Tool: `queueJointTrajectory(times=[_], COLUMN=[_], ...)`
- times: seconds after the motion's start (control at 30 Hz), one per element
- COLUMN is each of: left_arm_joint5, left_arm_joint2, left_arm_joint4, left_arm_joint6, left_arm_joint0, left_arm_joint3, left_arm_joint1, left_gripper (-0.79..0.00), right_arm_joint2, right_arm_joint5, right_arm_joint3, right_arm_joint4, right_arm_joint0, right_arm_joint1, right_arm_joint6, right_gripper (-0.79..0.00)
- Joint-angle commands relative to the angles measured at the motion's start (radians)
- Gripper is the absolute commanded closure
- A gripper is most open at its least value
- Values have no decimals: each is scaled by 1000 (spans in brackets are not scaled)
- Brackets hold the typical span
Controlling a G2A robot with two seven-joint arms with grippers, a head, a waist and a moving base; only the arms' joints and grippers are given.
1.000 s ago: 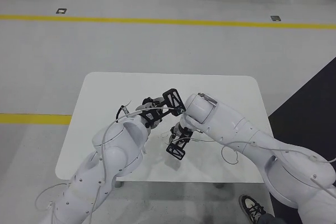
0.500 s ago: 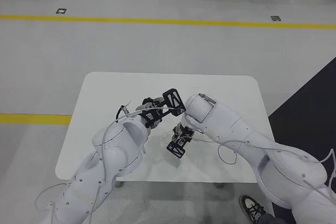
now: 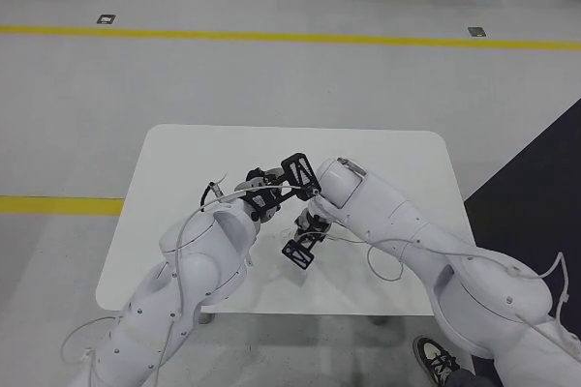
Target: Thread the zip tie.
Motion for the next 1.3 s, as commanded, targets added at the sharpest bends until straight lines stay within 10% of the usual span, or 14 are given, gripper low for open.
queueJointTrajectory(times=[0.0, 0.67, 1.03, 1.27], left_arm_joint5=[0, 0, 12, 44], left_arm_joint2=[0, 0, -12, -99], left_arm_joint4=[0, 0, 20, 14], left_arm_joint6=[0, 0, 26, 54], left_arm_joint0=[0, 0, 8, 46], left_arm_joint3=[0, 0, -2, -36], left_arm_joint1=[0, 0, 2, 8], left_gripper=[0, 0, 0, 0], right_arm_joint2=[0, 0, 0, 32], right_arm_joint5=[0, 278, 230, 482], right_arm_joint3=[-29, -317, -362, -291], right_arm_joint4=[46, 379, 383, 711], right_arm_joint0=[15, 25, 28, -43], right_arm_joint1=[11, 401, 425, 485], right_arm_joint6=[0, -278, -230, -483], right_gripper=[0, 0, 0, 0])
